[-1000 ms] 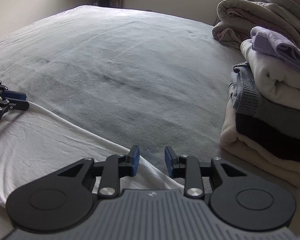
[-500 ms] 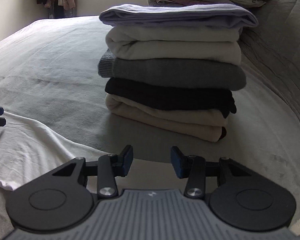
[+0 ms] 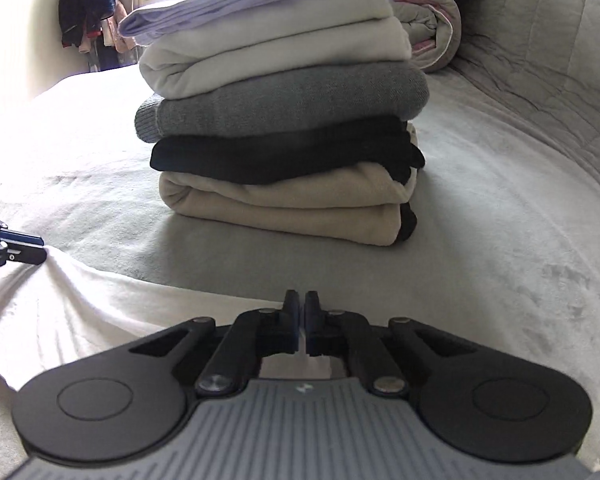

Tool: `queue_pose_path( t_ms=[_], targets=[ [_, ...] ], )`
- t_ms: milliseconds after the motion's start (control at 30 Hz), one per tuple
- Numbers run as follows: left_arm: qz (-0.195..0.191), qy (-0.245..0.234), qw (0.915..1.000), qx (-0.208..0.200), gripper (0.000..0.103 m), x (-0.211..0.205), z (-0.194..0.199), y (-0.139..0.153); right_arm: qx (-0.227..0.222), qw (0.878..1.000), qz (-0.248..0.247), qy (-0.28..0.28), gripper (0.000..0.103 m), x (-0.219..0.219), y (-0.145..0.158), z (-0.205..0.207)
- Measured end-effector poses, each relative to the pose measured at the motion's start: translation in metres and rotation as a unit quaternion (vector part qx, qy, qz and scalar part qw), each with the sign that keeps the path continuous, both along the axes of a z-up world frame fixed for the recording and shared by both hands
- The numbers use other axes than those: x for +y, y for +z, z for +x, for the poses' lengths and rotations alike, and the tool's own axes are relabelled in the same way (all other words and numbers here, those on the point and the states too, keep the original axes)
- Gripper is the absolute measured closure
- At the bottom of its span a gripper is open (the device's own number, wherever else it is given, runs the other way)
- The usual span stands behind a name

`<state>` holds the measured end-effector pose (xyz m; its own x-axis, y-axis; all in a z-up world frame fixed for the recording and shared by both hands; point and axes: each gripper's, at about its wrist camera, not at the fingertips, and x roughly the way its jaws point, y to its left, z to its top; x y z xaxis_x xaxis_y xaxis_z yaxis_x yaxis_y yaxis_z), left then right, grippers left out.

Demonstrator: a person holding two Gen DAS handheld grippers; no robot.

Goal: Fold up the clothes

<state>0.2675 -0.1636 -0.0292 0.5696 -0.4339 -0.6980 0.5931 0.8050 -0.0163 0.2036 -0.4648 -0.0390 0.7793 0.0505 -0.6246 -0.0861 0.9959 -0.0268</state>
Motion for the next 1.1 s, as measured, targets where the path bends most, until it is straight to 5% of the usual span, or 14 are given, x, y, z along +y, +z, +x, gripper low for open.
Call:
queue_pose_path(
  t_ms=[200, 467, 533, 600, 733, 800, 1100],
  targets=[
    [-0.024, 0.027, 0.9986, -0.038, 0.103, 0.003, -0.005, 0.005, -0.042, 0.999, -0.007, -0.024, 0.101, -0.006, 0.013, 0.007],
    [0.027, 0.032, 0.9971, -0.063, 0.099, -0.015, -0.006, -0.007, -0.009, 0.999, -0.023, -0.042, 0.098, -0.003, 0.004, 0.034],
    [0.028, 0.033, 0.997, -0.065, 0.092, -0.015, -0.008, -0.003, -0.006, 0.998, -0.019, -0.054, 0.091, -0.002, 0.002, 0.035],
    [0.016, 0.035, 0.9973, -0.063, 0.065, -0.01, -0.011, 0.002, -0.001, 0.998, -0.015, -0.061, 0.088, -0.001, 0.004, 0.034],
    [0.001, 0.051, 0.9962, -0.07, 0.058, 0.002, -0.023, 0.014, 0.005, 0.998, -0.017, -0.057, 0.083, 0.004, 0.014, 0.023],
    [-0.008, 0.066, 0.9949, -0.075, 0.049, 0.012, -0.031, 0.021, 0.001, 0.998, -0.015, -0.055, 0.06, 0.007, 0.021, 0.015],
    [-0.011, 0.131, 0.9878, -0.084, 0.034, 0.071, -0.069, 0.042, 0.002, 1.0, 0.003, -0.031, 0.058, 0.04, 0.047, -0.017]
  ],
)
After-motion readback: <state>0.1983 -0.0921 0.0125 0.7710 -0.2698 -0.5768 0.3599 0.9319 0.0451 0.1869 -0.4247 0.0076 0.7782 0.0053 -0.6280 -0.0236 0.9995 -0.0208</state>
